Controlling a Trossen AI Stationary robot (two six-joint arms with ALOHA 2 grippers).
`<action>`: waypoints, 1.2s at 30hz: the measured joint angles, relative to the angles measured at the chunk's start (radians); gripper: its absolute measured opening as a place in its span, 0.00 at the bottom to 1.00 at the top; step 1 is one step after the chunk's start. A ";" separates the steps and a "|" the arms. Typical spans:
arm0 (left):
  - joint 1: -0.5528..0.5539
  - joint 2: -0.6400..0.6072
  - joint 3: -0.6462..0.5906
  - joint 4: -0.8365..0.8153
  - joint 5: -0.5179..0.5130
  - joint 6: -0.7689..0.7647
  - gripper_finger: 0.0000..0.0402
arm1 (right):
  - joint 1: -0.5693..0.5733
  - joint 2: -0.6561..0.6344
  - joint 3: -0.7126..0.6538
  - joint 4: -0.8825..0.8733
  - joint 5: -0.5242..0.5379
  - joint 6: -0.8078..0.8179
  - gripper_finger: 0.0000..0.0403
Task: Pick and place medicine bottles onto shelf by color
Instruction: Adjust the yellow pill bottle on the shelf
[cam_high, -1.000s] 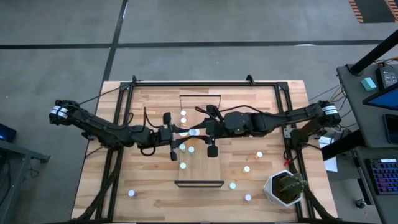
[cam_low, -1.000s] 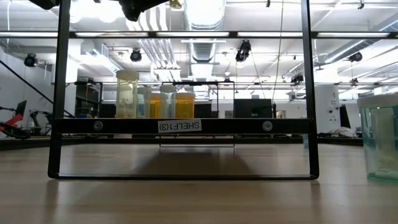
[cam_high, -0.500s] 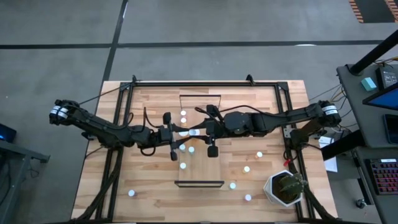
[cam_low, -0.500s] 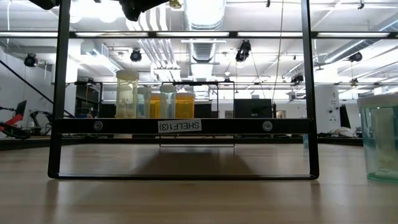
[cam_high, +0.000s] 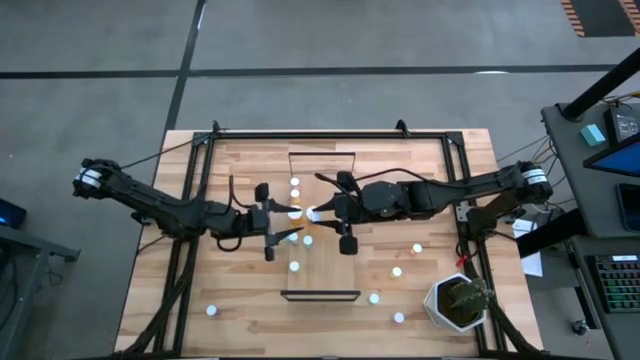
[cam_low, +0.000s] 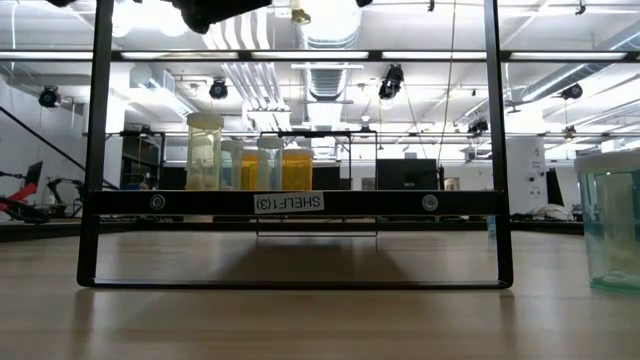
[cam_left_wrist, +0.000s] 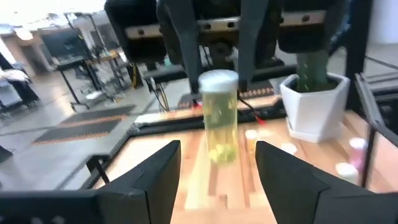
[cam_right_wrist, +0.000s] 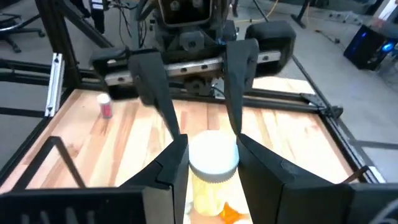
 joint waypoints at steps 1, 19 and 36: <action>-0.010 -0.015 0.000 -0.024 0.000 -0.007 0.48 | 0.008 -0.004 -0.011 0.002 0.000 0.006 0.27; -0.133 -0.094 -0.001 -0.328 0.048 -0.160 0.48 | 0.045 -0.003 -0.422 0.466 -0.113 0.268 0.27; -0.134 -0.078 -0.014 -0.349 0.142 -0.207 0.48 | 0.041 0.020 -0.634 0.776 -0.132 0.349 0.27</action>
